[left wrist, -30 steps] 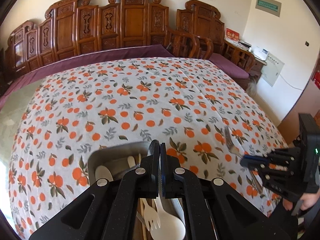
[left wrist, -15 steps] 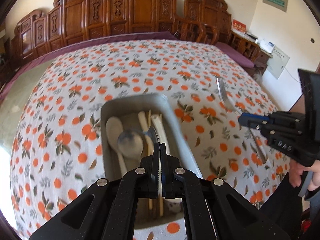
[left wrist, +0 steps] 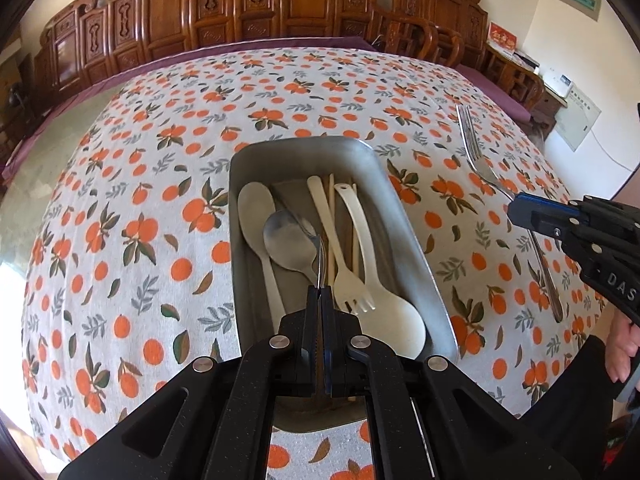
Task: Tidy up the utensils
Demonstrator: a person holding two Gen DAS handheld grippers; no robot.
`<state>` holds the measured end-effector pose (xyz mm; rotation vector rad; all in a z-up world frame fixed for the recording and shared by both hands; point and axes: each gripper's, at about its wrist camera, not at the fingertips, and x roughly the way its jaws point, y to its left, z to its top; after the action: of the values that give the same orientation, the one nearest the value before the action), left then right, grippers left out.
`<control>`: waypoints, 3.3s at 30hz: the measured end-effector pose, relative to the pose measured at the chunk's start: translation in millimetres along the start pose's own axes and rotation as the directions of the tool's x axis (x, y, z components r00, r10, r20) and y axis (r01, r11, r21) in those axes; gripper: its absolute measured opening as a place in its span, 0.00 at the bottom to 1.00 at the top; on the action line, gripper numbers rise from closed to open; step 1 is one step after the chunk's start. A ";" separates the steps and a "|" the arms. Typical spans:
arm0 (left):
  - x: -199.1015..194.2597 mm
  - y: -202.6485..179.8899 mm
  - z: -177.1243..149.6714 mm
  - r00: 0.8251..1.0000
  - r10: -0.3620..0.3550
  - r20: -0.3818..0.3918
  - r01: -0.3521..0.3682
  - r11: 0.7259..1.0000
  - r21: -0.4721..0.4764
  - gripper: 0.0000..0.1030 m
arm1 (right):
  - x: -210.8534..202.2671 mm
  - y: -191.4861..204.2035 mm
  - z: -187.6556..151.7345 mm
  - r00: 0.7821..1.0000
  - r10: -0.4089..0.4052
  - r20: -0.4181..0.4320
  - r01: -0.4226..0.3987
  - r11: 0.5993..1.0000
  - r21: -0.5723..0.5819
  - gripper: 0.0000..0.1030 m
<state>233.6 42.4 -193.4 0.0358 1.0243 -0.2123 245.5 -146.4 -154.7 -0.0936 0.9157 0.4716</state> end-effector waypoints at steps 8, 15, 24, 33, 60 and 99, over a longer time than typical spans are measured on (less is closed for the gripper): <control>-1.3 3.6 -1.6 1.000 0.011 -0.008 -0.011 1.000 -0.003 0.01 | 1.5 12.4 1.9 1.000 0.020 0.000 -0.020 1.000 -0.006 0.08; -12.6 13.2 -4.3 1.000 0.020 0.005 -0.020 1.000 -0.015 0.02 | 6.2 24.2 14.0 0.999 0.043 0.007 -0.043 0.999 -0.009 0.08; -36.6 40.6 -9.8 0.998 0.055 0.038 -0.053 0.997 -0.049 0.26 | 29.6 54.8 38.4 0.995 0.100 -0.001 -0.100 0.995 -0.001 0.08; -51.9 64.0 -15.5 0.993 0.103 0.064 -0.097 0.991 -0.096 0.70 | 78.6 75.3 45.4 0.991 0.119 -0.069 -0.116 0.992 0.041 0.08; -90.7 22.0 -13.9 0.977 0.160 0.145 -0.146 0.984 -0.100 0.92 | -15.8 42.8 1.8 0.995 0.040 0.092 -0.042 0.999 0.015 0.32; -263.9 -121.7 -32.5 0.873 0.129 0.471 -0.132 0.991 -0.027 0.92 | -272.9 7.1 -57.1 0.850 -0.198 0.488 0.135 0.978 0.160 0.97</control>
<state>50.5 -30.6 22.6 0.0552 0.5286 -0.0916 59.6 -252.0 24.4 0.0601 0.4122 0.2552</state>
